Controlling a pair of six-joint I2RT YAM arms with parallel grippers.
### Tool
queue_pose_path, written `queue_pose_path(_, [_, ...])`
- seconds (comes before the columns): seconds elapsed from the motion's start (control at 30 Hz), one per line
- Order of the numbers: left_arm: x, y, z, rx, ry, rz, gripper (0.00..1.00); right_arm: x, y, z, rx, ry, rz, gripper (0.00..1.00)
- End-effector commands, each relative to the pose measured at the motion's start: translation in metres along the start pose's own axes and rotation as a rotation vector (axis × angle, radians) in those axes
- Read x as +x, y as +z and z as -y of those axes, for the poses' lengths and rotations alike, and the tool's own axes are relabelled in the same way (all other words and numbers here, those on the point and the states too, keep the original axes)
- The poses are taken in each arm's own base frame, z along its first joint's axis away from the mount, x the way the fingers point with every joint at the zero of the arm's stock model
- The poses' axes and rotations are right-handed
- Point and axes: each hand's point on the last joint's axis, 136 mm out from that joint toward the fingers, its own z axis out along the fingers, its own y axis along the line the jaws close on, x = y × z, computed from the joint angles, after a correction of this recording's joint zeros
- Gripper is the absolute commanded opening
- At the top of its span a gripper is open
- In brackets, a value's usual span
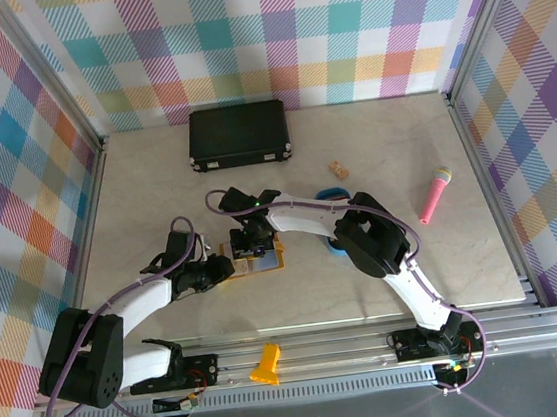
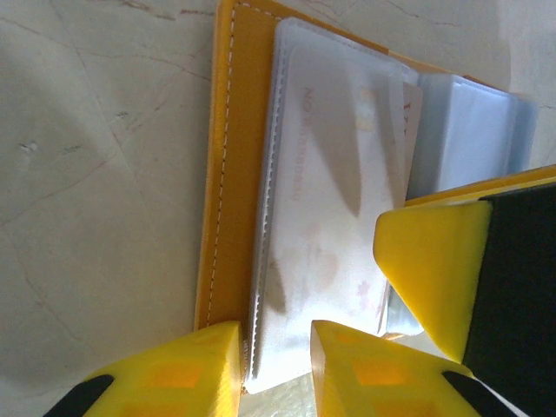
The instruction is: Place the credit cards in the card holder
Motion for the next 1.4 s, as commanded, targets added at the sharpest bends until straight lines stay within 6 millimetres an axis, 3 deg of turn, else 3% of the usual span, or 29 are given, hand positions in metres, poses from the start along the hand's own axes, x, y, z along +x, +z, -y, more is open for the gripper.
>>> queue_pose_path(0.0, [0.002,-0.001,-0.004,-0.005,-0.001,-0.010,0.28,-0.002,-0.007,-0.013,-0.052,-0.029,0.014,0.27])
queue_pose_path(0.23, [0.000,-0.005,0.001,0.017,0.013,0.010,0.28,-0.007,-0.056,0.016,0.075,-0.041,0.127,0.38])
queue_pose_path(0.4, [-0.003,-0.005,0.006,0.042,0.027,0.018,0.30,-0.008,-0.094,0.060,0.183,-0.028,0.181,0.42])
queue_pose_path(0.53, [-0.010,-0.011,0.011,0.057,0.044,0.064,0.38,-0.014,-0.106,0.090,0.270,-0.053,0.154,0.46])
queue_pose_path(0.7, [-0.019,-0.033,0.008,-0.019,0.000,0.117,0.53,-0.023,-0.101,0.085,0.284,-0.097,0.129,0.47])
queue_pose_path(0.87, [-0.016,-0.048,-0.003,-0.102,-0.083,0.127,0.63,-0.024,-0.081,0.073,0.261,-0.113,0.070,0.47])
queue_pose_path(1.07, [-0.017,-0.043,-0.005,-0.099,-0.116,0.106,0.70,-0.018,-0.064,0.065,0.270,-0.140,0.028,0.48])
queue_pose_path(1.37, [-0.018,-0.037,-0.002,-0.070,-0.111,0.094,0.72,-0.011,-0.048,0.080,0.381,-0.165,-0.007,0.48])
